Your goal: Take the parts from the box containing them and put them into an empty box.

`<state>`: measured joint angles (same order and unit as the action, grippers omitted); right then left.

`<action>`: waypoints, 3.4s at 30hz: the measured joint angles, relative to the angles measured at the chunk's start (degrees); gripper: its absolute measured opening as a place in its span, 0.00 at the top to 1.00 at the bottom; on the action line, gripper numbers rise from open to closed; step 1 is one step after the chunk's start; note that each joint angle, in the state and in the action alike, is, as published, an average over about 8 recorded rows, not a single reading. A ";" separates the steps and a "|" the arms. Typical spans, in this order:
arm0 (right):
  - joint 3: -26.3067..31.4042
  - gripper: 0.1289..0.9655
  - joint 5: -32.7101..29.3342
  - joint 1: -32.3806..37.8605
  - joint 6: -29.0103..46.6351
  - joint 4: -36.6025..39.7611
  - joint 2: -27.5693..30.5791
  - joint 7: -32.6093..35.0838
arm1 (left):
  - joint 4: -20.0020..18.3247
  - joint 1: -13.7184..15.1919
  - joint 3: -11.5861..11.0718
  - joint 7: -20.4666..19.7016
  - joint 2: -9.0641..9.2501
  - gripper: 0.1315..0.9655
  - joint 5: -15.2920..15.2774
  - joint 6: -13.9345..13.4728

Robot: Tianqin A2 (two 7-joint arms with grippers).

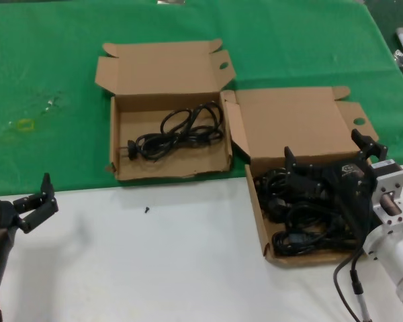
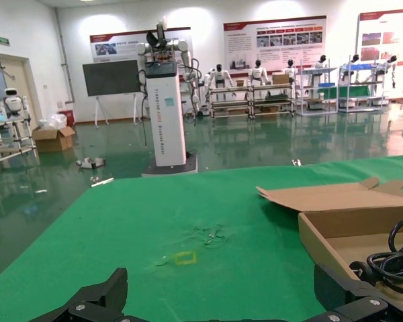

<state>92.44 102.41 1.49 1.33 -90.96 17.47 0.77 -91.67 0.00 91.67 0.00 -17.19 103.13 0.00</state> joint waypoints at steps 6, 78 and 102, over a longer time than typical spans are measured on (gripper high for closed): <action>0.00 0.00 0.00 0.00 0.00 0.00 0.00 0.00 | 0.00 0.00 0.00 0.00 0.00 0.00 0.00 0.00; 0.00 0.00 0.00 0.00 0.00 0.00 0.00 0.00 | 0.00 0.00 0.00 0.00 0.00 0.00 0.00 0.00; 0.00 0.00 0.00 0.00 0.00 0.00 0.00 0.00 | 0.00 0.00 0.00 0.00 0.00 0.00 0.00 0.00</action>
<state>92.44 102.41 1.49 1.33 -90.96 17.47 0.77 -91.67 0.00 91.67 0.00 -17.19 103.13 0.00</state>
